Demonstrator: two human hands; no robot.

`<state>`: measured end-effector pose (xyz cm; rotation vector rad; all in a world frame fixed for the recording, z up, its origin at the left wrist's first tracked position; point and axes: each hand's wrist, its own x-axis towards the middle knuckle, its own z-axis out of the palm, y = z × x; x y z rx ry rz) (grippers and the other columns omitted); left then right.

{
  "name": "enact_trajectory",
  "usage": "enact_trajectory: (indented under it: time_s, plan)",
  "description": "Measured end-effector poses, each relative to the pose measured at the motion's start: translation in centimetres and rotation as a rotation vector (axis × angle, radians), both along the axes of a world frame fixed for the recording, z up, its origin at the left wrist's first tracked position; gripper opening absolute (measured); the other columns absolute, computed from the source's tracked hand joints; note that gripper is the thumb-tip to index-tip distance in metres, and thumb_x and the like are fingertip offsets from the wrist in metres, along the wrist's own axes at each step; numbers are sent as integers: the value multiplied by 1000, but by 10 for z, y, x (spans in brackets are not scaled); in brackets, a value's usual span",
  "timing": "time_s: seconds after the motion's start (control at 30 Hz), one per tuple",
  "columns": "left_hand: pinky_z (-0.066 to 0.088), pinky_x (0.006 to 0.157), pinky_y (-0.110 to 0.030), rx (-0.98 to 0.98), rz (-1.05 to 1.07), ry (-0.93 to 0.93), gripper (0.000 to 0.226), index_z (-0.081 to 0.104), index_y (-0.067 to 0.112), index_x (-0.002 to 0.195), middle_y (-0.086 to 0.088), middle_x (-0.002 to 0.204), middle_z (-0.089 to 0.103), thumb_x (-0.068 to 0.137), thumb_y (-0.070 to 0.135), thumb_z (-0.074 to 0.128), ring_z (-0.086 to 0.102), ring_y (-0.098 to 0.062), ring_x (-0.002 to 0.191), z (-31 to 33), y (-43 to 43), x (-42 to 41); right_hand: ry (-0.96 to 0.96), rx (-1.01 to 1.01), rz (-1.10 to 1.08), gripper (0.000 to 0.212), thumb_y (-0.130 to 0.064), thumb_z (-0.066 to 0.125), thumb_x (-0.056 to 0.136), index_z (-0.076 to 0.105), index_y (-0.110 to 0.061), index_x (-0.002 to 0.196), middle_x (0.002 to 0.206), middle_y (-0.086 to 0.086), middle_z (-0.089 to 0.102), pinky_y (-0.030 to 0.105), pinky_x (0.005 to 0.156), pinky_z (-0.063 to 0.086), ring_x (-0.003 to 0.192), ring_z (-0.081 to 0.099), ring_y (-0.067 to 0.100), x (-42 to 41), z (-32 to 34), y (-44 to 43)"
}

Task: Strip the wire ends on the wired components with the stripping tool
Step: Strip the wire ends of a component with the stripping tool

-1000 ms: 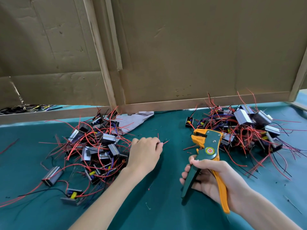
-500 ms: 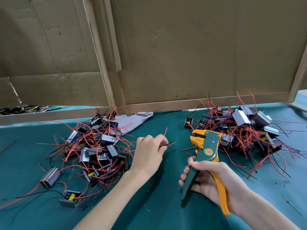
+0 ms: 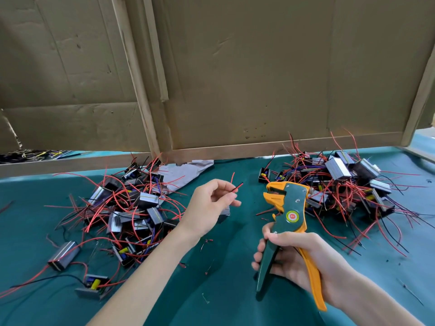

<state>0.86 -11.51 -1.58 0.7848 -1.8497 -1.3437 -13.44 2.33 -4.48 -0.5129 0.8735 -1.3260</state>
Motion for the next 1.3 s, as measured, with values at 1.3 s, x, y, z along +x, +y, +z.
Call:
enact_trajectory:
  time_s: [1.3]
  plan:
    - [36,49,-10,-2,-269,-135,19,69,21,68,15,53,54,85,13,68,44,0,50,49,16,15,279,-261,261,10,-9,71,72,62,-4,75,80,27,65,45,72,54,76,65,39,-3,11,7]
